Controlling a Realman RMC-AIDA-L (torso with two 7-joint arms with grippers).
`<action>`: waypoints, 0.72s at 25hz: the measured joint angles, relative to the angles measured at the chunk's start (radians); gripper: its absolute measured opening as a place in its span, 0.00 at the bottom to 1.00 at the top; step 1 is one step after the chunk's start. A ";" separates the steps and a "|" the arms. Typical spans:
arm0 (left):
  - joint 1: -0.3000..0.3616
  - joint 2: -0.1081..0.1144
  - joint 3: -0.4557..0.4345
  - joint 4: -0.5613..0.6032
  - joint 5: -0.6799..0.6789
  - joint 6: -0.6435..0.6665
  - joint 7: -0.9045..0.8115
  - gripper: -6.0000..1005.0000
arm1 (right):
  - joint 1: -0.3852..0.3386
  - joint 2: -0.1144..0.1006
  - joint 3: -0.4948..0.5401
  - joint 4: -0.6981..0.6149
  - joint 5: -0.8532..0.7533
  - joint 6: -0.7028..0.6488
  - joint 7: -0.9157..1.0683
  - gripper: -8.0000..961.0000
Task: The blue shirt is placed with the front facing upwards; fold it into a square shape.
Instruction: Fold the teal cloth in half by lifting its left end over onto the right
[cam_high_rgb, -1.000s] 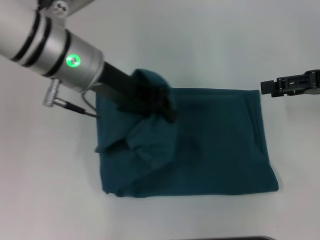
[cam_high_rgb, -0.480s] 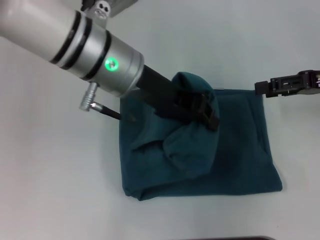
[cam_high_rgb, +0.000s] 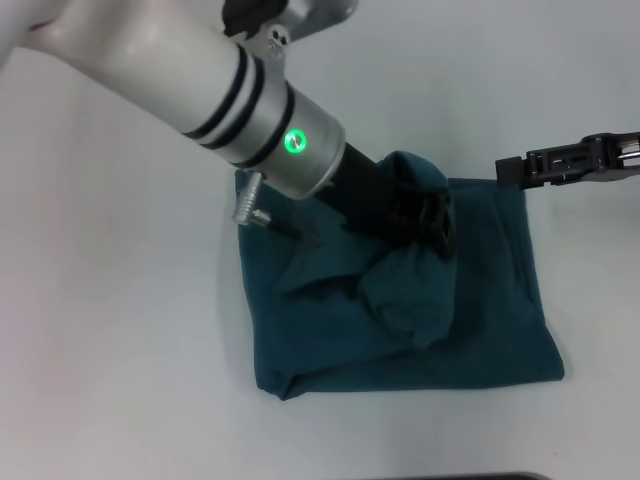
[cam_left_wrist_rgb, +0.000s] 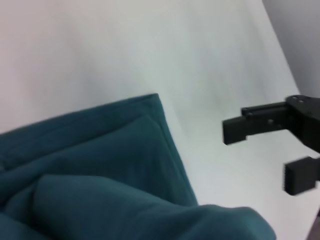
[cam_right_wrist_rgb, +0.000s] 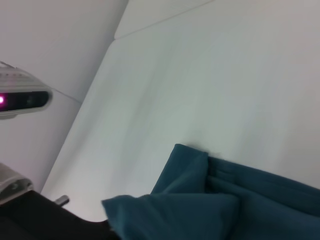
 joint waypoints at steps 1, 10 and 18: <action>-0.012 0.000 0.008 0.019 -0.001 -0.014 0.000 0.10 | 0.000 0.000 0.000 0.000 0.000 0.000 0.000 0.86; -0.054 0.000 0.021 0.070 -0.019 -0.064 0.001 0.11 | 0.000 0.002 0.002 0.000 0.000 0.010 0.003 0.85; -0.066 0.000 0.034 0.095 -0.043 -0.075 0.002 0.15 | 0.005 0.002 0.002 0.000 0.000 0.018 0.005 0.84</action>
